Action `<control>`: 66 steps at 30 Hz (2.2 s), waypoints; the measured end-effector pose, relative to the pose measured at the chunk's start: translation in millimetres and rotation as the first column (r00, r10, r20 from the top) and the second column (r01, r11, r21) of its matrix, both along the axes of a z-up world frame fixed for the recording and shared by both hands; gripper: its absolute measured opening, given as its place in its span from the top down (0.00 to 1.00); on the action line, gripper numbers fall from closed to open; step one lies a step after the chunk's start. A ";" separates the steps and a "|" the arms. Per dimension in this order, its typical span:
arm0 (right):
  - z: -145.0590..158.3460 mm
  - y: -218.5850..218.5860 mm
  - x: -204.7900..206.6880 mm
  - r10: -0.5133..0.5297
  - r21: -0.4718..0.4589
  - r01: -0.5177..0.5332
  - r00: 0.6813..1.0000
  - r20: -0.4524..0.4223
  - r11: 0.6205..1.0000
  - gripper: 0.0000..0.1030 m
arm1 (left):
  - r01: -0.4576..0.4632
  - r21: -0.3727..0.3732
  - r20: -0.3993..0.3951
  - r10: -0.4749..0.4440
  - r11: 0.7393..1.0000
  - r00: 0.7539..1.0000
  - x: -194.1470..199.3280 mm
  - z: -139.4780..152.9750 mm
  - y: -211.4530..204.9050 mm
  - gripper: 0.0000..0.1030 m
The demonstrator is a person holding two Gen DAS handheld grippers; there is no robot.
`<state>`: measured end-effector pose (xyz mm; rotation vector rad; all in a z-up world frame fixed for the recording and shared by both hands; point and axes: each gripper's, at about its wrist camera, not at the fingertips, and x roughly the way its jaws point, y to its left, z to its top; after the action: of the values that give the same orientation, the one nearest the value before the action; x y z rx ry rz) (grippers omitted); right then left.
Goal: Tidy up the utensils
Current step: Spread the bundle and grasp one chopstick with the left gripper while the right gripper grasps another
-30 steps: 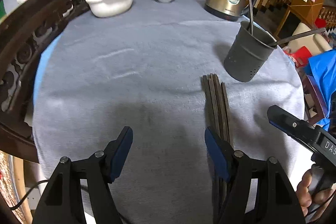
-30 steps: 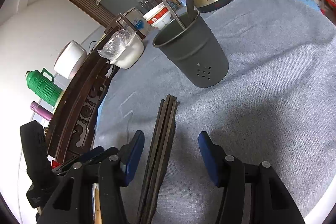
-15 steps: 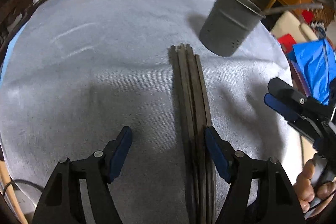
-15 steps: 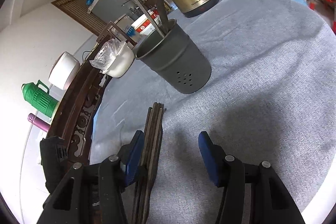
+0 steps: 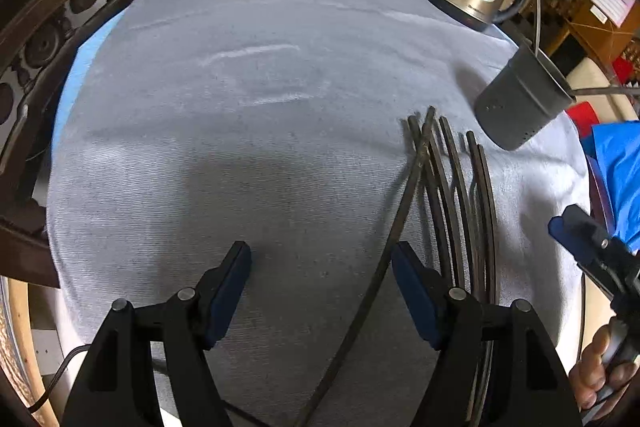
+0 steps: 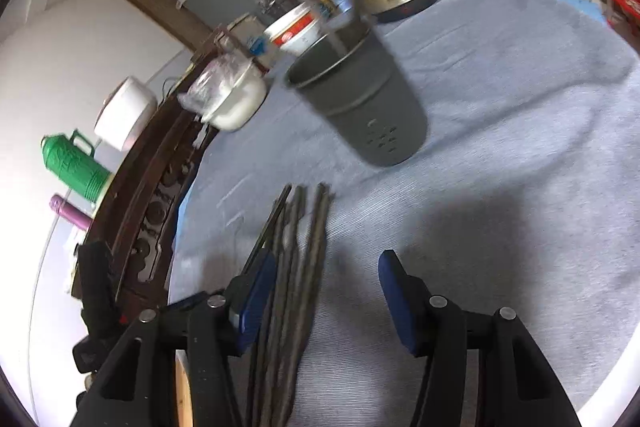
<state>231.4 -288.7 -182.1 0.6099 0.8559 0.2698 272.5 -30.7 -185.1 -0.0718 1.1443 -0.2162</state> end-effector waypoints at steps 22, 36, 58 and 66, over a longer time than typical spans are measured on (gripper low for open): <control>-5.1 -13.9 0.9 -0.097 -0.327 0.075 0.994 -0.052 0.942 0.67 | -0.082 0.002 -0.038 0.082 0.997 0.996 -0.7 0.8 9.6 0.29; -12.6 -20.2 0.1 -0.100 -0.205 0.081 0.991 -0.084 0.976 0.67 | -0.072 -0.044 -0.072 0.069 0.996 0.995 -14.6 1.5 22.0 0.68; -10.0 -19.4 9.6 -0.100 -0.158 0.085 0.991 -0.094 0.984 0.67 | -0.045 -0.130 -0.099 0.032 0.991 0.995 -17.3 16.3 20.5 0.74; -10.0 -1.8 43.0 -0.082 -0.187 0.057 0.988 -0.129 0.981 0.67 | -0.014 -0.076 -0.033 0.011 0.997 0.999 18.9 30.8 15.6 0.67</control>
<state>274.4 -290.5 -192.0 0.4888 0.9765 0.0848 291.4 -15.1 -154.4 -0.1509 1.1674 -0.2484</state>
